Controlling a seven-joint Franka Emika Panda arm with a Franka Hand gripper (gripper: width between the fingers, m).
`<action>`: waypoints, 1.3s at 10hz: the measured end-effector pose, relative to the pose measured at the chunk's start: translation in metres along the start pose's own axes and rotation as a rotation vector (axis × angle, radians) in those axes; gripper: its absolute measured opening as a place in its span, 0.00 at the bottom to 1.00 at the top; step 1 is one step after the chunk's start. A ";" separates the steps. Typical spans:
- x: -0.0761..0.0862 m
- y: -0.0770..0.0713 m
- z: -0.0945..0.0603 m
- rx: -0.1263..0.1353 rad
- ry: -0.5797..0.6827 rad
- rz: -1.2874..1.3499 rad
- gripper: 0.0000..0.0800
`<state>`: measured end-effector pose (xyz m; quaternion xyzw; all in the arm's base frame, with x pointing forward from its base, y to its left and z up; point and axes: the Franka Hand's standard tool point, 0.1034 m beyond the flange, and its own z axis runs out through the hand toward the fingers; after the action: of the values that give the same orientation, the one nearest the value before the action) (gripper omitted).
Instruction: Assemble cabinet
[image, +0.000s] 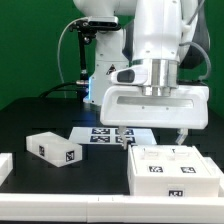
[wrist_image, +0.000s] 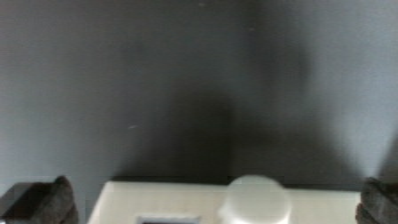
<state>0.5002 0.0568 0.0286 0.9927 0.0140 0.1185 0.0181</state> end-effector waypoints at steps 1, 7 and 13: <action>0.004 -0.005 0.006 0.000 0.001 -0.008 1.00; 0.015 -0.013 0.010 0.002 0.024 -0.016 0.84; 0.015 -0.012 0.010 0.001 0.024 -0.018 0.27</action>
Offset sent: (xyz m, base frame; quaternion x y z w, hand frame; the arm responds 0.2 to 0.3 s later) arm 0.0126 0.0061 -0.0012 0.0123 0.0378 0.0119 0.9991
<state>0.5171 0.0693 0.0222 0.9910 0.0232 0.1304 0.0182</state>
